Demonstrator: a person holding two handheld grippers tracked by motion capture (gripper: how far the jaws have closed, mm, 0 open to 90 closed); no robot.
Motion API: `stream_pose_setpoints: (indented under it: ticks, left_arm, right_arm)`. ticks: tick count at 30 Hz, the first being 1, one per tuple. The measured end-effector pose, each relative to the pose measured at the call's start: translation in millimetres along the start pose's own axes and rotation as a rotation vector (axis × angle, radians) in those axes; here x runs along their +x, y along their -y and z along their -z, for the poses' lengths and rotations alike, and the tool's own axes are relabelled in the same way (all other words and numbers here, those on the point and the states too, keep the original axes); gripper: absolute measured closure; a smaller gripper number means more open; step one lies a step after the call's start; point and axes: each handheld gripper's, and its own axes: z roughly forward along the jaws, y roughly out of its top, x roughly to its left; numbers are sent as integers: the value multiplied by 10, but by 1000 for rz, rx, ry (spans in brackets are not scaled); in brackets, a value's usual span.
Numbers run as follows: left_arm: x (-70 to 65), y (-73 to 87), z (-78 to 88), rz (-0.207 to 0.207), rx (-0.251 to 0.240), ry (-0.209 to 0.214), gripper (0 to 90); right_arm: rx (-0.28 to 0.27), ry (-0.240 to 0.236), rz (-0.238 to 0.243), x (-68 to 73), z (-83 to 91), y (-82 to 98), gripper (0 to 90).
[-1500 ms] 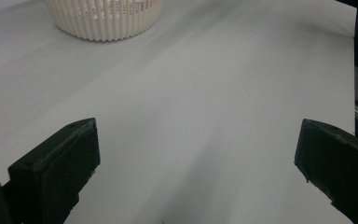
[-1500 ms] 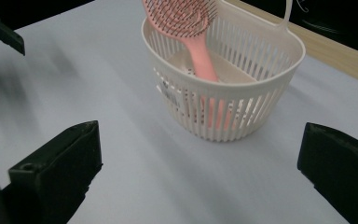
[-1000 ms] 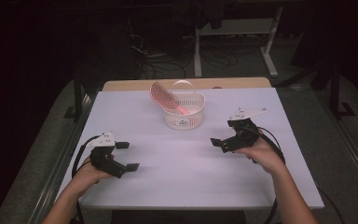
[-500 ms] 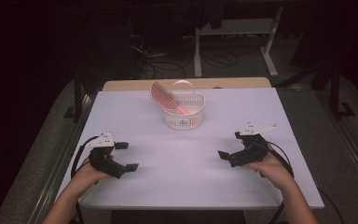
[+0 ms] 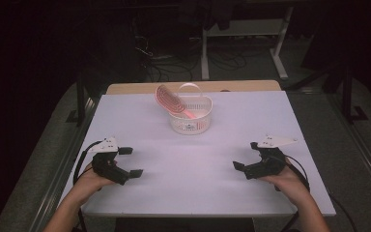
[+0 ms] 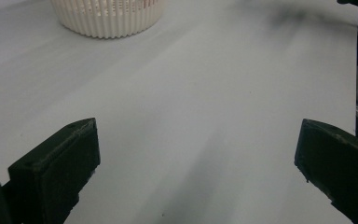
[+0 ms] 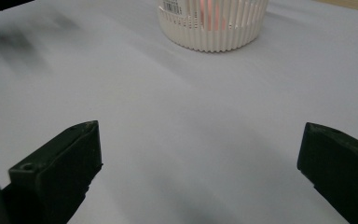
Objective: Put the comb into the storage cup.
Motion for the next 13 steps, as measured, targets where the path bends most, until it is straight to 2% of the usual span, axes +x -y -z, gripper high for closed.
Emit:
stream_pose_setpoints:
  ticks: [13]
  left_arm:
    - [5,18,-18,0,10,-3,0]
  right_arm:
    - [36,-16,25,0,-68,73,0]
